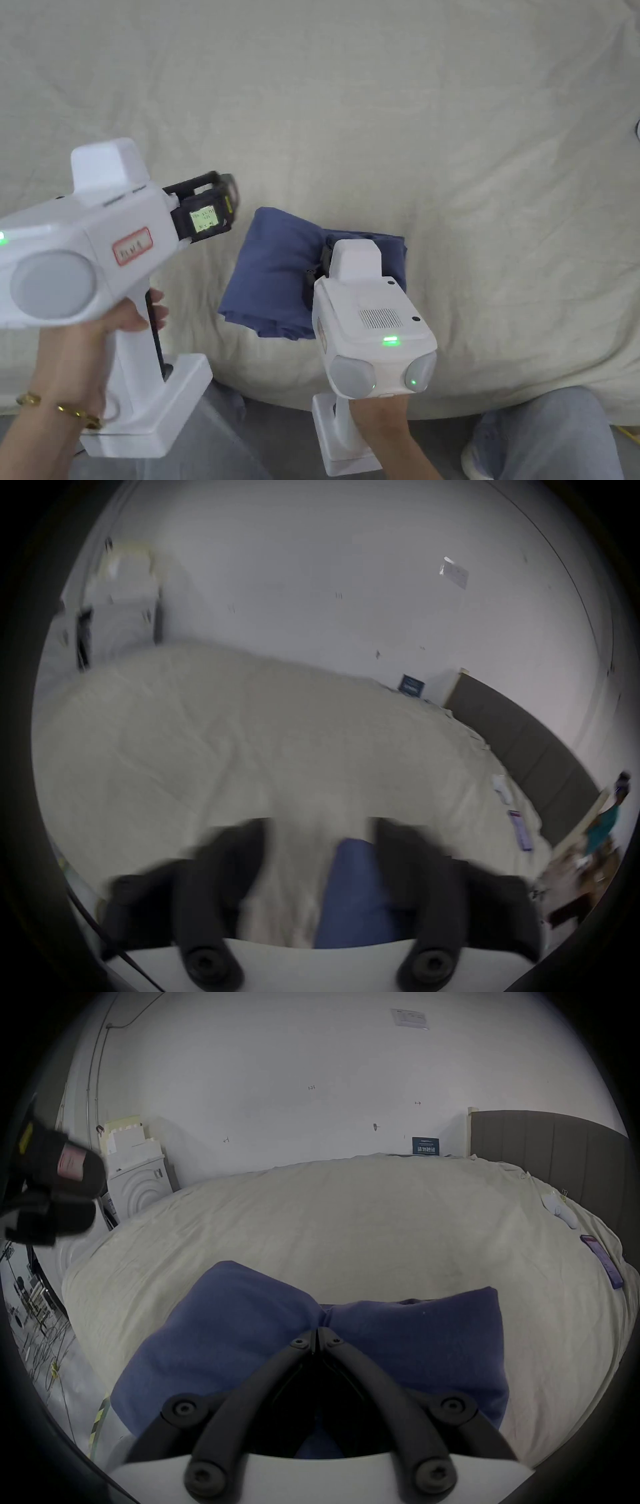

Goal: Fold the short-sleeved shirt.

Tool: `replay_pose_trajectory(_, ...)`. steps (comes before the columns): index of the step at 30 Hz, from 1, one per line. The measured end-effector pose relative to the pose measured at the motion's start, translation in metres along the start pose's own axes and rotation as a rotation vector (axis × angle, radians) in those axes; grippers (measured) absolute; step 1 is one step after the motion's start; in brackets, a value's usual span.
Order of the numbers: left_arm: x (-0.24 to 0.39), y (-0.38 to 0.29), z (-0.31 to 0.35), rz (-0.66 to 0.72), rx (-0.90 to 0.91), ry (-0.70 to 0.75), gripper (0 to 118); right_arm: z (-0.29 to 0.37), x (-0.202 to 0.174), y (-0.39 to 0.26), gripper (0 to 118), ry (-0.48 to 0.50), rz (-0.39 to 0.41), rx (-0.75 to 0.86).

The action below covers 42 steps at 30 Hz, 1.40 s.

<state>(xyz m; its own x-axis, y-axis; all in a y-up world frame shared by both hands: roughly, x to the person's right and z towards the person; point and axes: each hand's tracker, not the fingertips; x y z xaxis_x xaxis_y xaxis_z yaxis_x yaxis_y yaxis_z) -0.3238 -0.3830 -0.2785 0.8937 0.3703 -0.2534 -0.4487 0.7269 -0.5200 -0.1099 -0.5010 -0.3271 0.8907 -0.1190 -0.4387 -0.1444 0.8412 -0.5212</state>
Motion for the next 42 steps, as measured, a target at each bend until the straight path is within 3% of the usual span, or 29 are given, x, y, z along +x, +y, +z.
replay_pose_trajectory(3, -0.012, 0.015, -0.019, 0.103, -0.141, -0.215, 118, -0.001, 0.005, 0.001, 0, 0.017, -0.027, -0.01)
replay_pose_trajectory(7, -0.029, 0.022, -0.053, 0.165, -0.384, -0.293, 118, -0.003, 0.008, 0.0, 0, 0.022, -0.048, -0.016)
replay_pose_trajectory(12, -0.056, 0.012, -0.091, 0.252, -0.548, -0.299, 118, -0.003, 0.009, 0.001, 0, 0.027, -0.052, -0.022)
replay_pose_trajectory(15, -0.063, 0.004, -0.101, 0.282, -0.599, -0.4, 116, -0.003, 0.009, 0.001, 0, 0.03, -0.055, -0.027)
replay_pose_trajectory(18, -0.067, -0.001, -0.107, 0.337, -0.645, -0.463, 104, -0.003, 0.008, 0.001, 0, 0.03, -0.052, -0.028)
replay_pose_trajectory(23, -0.057, -0.01, -0.117, 0.244, -0.704, -0.444, 92, -0.004, 0.009, 0.001, 0, 0.035, -0.071, -0.034)
replay_pose_trajectory(24, -0.055, -0.01, -0.116, 0.244, -0.702, -0.452, 81, -0.004, 0.009, 0.001, 0, 0.035, -0.074, -0.035)
replay_pose_trajectory(26, -0.05, -0.009, -0.118, 0.247, -0.716, -0.444, 37, -0.004, 0.01, 0.001, 0, 0.036, -0.078, -0.035)
replay_pose_trajectory(27, -0.045, -0.013, -0.121, 0.228, -0.738, -0.369, 33, -0.004, 0.009, 0.001, 0, 0.033, -0.079, -0.035)
replay_pose_trajectory(31, -0.036, -0.011, -0.112, 0.221, -0.714, -0.347, 22, -0.004, 0.01, 0.0, 0, 0.034, -0.084, -0.037)
replay_pose_trajectory(37, -0.012, -0.001, -0.098, 0.141, -0.695, -0.264, 19, 0.002, 0.015, 0.019, 0, 0.059, -0.078, -0.086)
replay_pose_trajectory(39, -0.011, 0.005, -0.088, 0.143, -0.677, -0.265, 19, 0.027, 0.024, 0.03, 0, 0.085, -0.09, -0.079)
replay_pose_trajectory(42, -0.018, 0.014, -0.07, 0.147, -0.641, -0.245, 18, 0.08, 0.049, 0.05, 0, 0.108, -0.027, 0.02)
